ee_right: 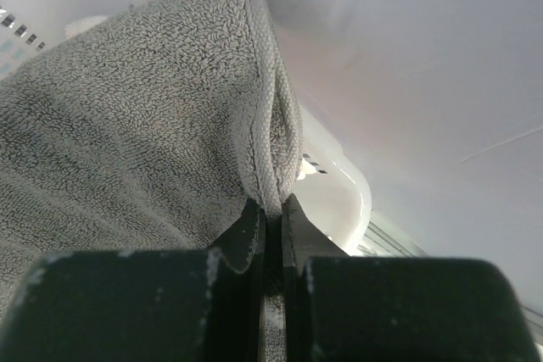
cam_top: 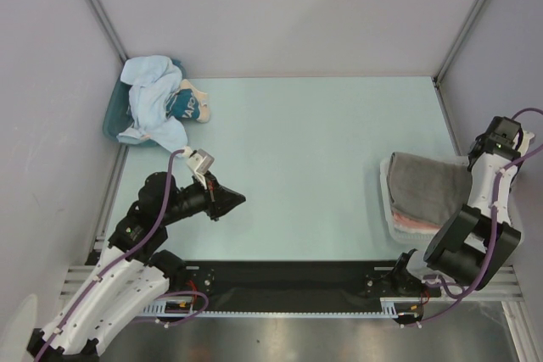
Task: Fold and stack the towels
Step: Neatly place the folded towel into the bin
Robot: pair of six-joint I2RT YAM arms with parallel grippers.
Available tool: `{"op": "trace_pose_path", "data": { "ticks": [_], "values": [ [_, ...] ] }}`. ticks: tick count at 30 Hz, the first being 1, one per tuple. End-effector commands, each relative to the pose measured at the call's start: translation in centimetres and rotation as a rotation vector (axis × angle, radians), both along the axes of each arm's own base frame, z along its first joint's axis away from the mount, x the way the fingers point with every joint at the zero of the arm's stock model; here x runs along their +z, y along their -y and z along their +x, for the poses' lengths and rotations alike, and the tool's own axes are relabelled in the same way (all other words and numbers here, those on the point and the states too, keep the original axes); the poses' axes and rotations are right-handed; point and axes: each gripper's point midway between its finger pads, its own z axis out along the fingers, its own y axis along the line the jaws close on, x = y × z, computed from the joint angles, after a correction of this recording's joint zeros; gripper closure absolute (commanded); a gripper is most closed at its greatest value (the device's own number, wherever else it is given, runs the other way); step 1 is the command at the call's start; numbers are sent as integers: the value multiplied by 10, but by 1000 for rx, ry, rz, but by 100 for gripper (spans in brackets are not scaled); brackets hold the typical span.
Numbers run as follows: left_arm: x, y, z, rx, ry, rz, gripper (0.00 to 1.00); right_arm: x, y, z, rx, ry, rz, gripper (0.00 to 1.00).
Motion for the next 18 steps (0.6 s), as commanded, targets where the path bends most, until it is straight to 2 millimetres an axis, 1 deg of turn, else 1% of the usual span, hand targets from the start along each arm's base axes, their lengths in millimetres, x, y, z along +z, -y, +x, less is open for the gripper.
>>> {"op": "trace_pose_path", "data": {
  "ticks": [1,2,4,5,6,8,9,11,13,15,16,17,18],
  "values": [
    [3,2,1,-17,37,2,91,19,15,9,-25,53,-70,100],
    [3,2,1,-17,34,4,91,17,15,8,-28,51,-68,100],
    [3,2,1,-19,36,2,91,19,16,6,-41,66,-86,98],
    [3,2,1,-19,34,3,91,17,16,5,-45,66,-87,93],
    [3,3,1,-20,34,3,91,18,16,6,-47,77,-88,77],
    [2,3,1,-19,33,4,90,17,15,7,-49,90,-85,66],
    [3,3,1,-19,35,2,90,18,15,7,-51,93,-86,55],
    [3,3,1,-17,34,4,90,21,16,8,-75,124,-90,45],
    [3,2,1,-17,36,3,89,28,15,12,-89,163,-89,41],
    [3,2,1,-16,37,2,89,36,13,19,-101,231,-75,33],
    [3,2,1,-14,36,4,89,46,13,23,-106,267,-77,23],
    [4,2,1,-13,39,2,89,49,9,30,-113,321,-61,1],
    [3,2,1,-14,38,3,89,58,5,34,-110,368,-65,0]
  ]
}}
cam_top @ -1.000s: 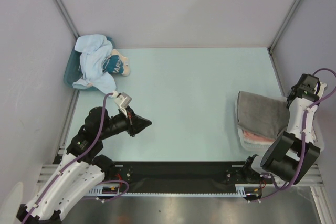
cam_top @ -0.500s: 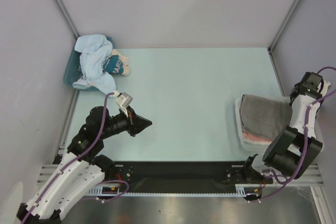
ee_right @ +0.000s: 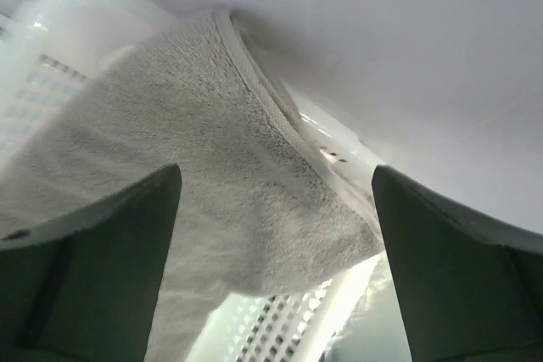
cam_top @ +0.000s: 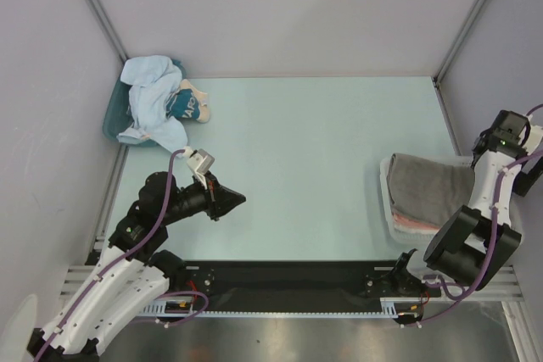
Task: Fold and stack the towels
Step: Neatly place the folded towel into the bin
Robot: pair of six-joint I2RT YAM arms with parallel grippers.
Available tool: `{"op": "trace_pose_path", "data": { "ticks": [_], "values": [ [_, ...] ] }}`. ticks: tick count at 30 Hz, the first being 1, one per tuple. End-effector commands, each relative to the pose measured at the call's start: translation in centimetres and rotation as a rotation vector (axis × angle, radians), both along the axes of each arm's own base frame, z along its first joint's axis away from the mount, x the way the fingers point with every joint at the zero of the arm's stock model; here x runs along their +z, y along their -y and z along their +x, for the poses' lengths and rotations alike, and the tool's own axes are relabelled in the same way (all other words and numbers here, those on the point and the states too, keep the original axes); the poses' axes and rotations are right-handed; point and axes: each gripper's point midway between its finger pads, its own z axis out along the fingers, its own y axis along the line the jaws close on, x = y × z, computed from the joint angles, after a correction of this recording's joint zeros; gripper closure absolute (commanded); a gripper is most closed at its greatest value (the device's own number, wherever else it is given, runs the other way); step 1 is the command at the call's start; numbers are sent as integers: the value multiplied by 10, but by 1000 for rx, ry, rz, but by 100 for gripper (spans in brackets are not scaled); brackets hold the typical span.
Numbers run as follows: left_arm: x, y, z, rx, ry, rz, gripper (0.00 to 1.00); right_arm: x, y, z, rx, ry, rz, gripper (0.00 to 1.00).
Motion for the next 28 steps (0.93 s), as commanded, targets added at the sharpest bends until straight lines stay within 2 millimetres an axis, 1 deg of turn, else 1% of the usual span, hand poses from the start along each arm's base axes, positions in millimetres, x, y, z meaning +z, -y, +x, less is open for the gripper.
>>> {"op": "trace_pose_path", "data": {
  "ticks": [1,2,3,5,6,8,9,10,12,13,14,15,16,17,18,19,20,21,22,23,25,26,28],
  "values": [
    [4,2,1,-11,36,-2,89,55,-4,25,-22,256,-60,0],
    [4,2,1,-9,35,-1,89,62,-9,31,-17,309,-67,0],
    [5,1,2,-8,38,-2,89,79,-21,42,22,375,-92,0],
    [4,1,2,-5,36,0,88,95,-39,56,78,445,-101,0],
    [4,1,2,-3,37,-1,88,102,-61,72,152,467,-100,0],
    [5,-1,3,8,41,1,87,119,-85,84,212,518,-105,0],
    [5,-1,3,8,43,0,87,122,-102,91,253,538,-85,0],
    [5,-2,4,18,45,3,87,130,-133,101,342,570,-68,0],
    [2,-3,7,33,35,13,86,136,-172,109,436,622,-41,0],
    [0,-3,9,37,27,21,86,138,-212,115,542,648,-8,0],
    [-3,-3,10,42,15,33,86,145,-230,111,586,683,4,0],
    [-5,-4,12,49,10,40,86,142,-248,111,632,685,9,0],
    [-6,-5,14,64,4,42,86,145,-263,107,654,703,-2,0],
    [-8,-7,16,84,2,51,86,146,-298,101,747,719,29,0],
    [-7,-8,17,93,4,54,86,147,-319,100,793,753,51,0],
    [-6,-10,18,106,12,53,86,132,-334,96,831,734,64,0],
    [-7,-13,20,124,11,57,86,124,-363,90,902,738,106,0],
    [-6,-16,23,152,18,63,86,119,-376,88,927,743,122,0],
    [-3,-18,23,162,27,58,86,100,-383,85,951,705,125,0],
    [-2,-20,24,172,34,56,86,93,-393,80,968,703,139,0],
    [-3,-24,28,211,35,63,85,73,-400,77,976,681,168,0],
    [-6,-25,29,214,24,75,85,68,-402,76,985,675,177,0],
    [-5,-25,30,220,25,77,86,64,-408,75,1010,686,196,0]
  ]
}}
